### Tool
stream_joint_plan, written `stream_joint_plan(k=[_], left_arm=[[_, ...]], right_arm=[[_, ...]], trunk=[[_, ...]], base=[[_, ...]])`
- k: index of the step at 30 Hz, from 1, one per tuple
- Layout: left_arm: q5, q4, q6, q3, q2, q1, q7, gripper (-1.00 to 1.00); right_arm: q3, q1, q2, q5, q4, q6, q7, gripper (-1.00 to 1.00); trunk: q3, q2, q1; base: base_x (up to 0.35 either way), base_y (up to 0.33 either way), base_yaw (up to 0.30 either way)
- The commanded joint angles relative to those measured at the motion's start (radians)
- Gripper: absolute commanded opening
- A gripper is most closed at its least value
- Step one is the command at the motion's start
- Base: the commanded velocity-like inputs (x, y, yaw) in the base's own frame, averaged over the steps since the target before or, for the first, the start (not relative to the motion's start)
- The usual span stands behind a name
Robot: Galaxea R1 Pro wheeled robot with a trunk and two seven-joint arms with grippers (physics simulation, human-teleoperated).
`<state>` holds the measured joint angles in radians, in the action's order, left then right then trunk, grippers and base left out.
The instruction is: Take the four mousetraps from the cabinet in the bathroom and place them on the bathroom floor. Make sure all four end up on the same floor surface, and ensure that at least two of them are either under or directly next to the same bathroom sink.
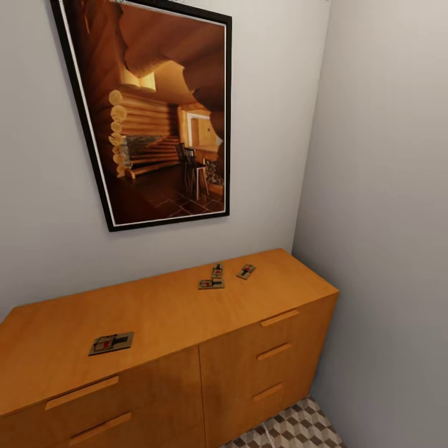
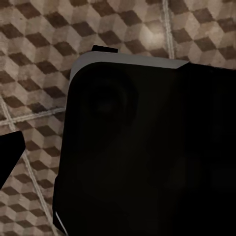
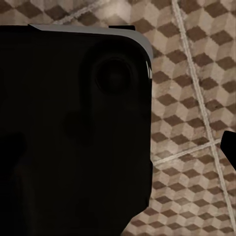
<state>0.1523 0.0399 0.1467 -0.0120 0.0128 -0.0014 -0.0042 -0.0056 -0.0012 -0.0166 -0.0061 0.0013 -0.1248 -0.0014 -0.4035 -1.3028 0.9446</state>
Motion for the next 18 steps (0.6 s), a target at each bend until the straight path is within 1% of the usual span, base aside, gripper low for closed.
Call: stream_joint_plan(k=[1,18], left_arm=[[0.006,0.0,0.002,-0.001,0.0,0.0,0.0,1.0],[0.006,-0.001,0.002,0.0,0.006,0.0,0.0,1.0]], right_arm=[[0.0,0.0,0.0,-0.001,0.0,-0.003,0.0,1.0],[0.0,0.0,0.0,-0.001,0.0,-0.004,0.0,1.0]], trunk=[[0.002,0.007,-0.004],[0.056,0.126,-0.069]], base=[[0.0,0.0,0.0],[0.0,0.0,0.0]])
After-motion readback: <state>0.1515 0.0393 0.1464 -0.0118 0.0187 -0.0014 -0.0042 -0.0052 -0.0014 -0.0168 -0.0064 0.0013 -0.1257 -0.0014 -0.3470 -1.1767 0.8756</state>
